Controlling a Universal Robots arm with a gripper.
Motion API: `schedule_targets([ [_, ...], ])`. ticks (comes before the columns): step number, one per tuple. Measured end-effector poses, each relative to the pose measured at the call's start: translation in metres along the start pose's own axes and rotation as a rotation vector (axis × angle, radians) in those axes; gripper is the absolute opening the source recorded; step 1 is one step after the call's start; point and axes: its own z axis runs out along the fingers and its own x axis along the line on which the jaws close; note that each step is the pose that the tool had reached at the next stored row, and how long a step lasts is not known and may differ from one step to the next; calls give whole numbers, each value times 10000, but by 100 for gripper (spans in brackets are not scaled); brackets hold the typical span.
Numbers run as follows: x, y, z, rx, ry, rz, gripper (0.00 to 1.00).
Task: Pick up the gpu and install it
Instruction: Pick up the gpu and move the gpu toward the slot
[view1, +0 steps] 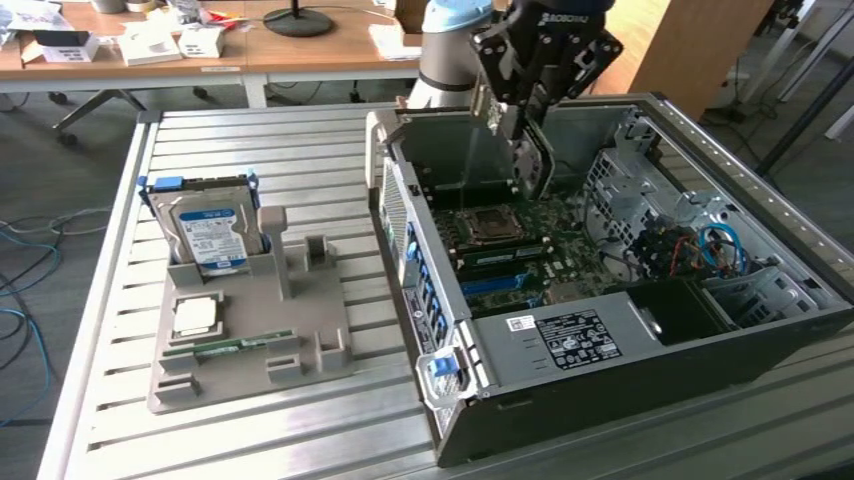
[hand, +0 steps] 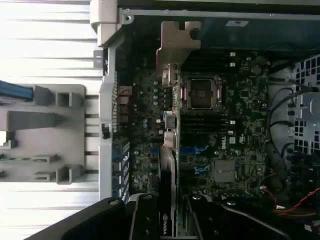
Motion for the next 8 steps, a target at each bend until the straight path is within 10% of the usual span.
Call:
schedule_targets([
  [1,-198,4,2,-1,1,-1,26],
  [8,-514,9,7,-3,1,0,26],
])
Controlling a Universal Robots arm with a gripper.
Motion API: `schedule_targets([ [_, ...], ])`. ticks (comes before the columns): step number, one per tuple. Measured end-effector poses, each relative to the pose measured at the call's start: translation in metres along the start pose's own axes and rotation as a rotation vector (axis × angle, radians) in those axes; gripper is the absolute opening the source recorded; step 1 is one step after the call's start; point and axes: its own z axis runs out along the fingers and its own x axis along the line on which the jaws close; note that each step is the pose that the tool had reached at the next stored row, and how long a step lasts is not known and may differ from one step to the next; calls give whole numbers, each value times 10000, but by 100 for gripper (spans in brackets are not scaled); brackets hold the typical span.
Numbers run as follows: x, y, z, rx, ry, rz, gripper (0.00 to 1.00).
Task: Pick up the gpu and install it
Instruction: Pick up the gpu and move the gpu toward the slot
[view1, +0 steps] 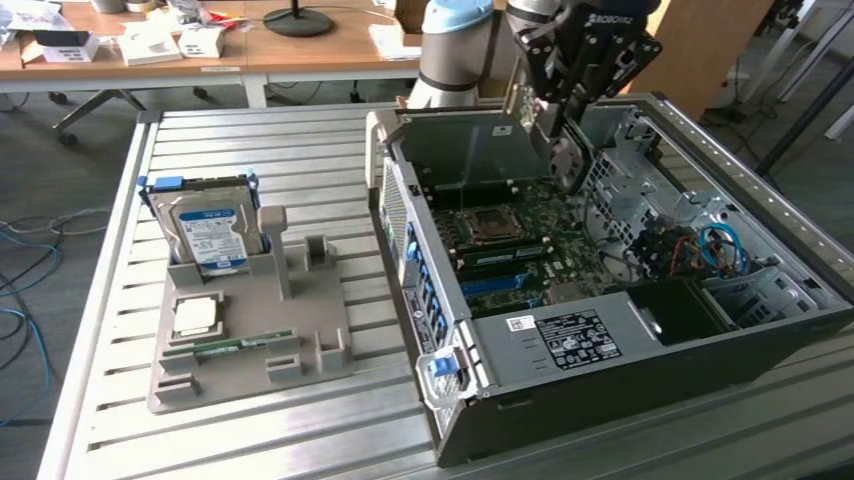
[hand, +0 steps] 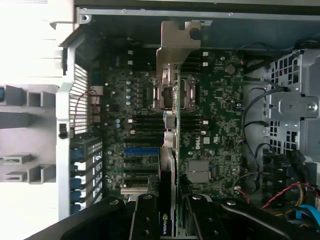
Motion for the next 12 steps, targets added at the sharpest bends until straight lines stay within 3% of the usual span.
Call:
schedule_targets([
  [8,-352,6,6,0,0,0,26],
  [12,-393,7,6,0,0,-2,26],
])
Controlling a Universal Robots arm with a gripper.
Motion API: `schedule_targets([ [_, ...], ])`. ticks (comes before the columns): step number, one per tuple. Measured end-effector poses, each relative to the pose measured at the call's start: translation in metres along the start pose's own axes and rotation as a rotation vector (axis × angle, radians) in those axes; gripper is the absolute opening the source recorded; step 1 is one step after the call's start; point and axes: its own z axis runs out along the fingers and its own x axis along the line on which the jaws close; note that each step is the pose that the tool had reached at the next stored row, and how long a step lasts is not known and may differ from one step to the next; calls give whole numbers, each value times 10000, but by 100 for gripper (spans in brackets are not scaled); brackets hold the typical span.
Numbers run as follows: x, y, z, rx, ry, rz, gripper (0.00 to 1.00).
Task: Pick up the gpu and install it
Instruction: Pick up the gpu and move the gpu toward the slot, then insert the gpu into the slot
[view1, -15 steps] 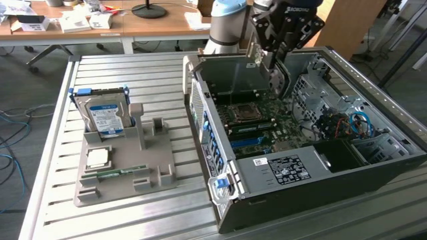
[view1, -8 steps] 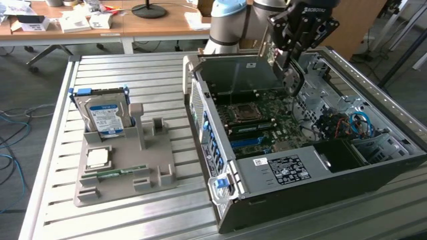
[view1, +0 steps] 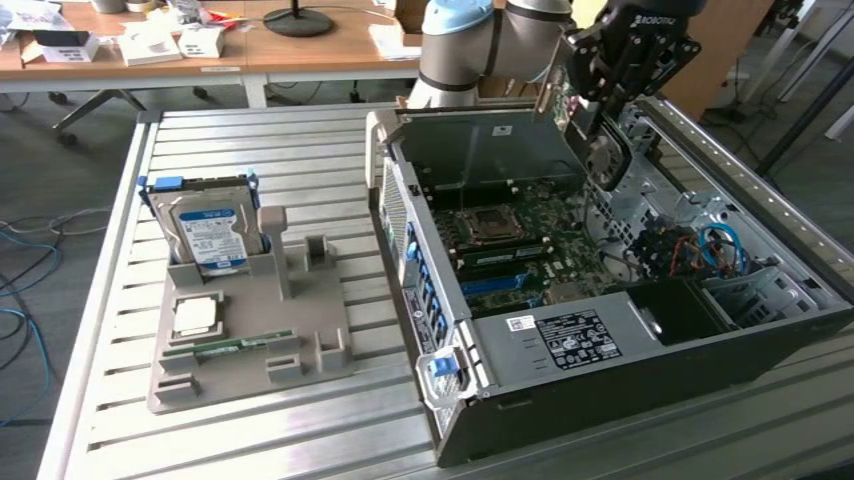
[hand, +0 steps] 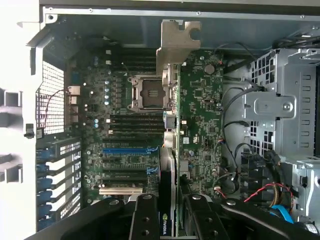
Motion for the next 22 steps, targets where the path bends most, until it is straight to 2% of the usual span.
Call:
schedule_targets([
  [3,-8,0,0,1,-2,0,26],
  [8,-117,2,2,0,2,-1,26],
  [22,-117,2,2,0,3,0,26],
])
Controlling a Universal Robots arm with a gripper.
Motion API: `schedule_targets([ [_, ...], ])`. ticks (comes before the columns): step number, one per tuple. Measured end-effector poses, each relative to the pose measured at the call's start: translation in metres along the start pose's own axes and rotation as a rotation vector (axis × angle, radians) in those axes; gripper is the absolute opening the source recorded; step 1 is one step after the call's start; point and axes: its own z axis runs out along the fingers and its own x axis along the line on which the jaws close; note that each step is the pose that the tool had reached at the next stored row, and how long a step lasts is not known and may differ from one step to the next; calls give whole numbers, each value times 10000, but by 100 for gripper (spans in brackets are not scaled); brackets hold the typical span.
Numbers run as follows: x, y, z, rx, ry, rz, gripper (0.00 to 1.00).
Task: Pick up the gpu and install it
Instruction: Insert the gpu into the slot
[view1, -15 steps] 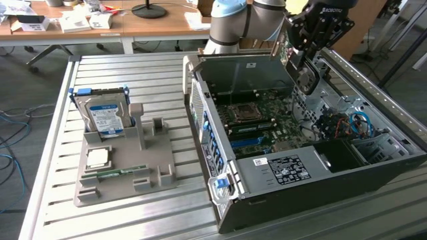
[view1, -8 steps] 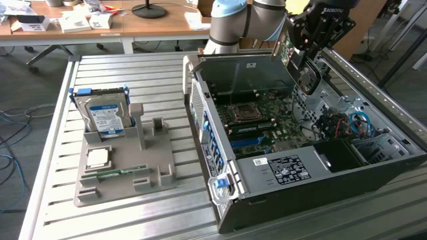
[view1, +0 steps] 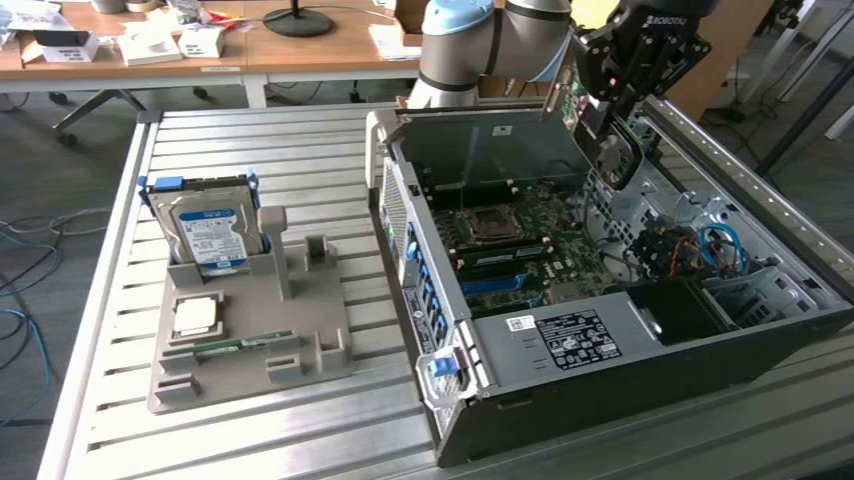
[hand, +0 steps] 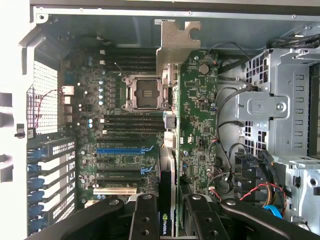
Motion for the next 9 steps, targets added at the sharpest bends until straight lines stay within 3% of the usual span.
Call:
schedule_targets([
  [4,1,0,0,-1,8,-165,26],
  [9,0,0,2,-11,45,-856,26],
])
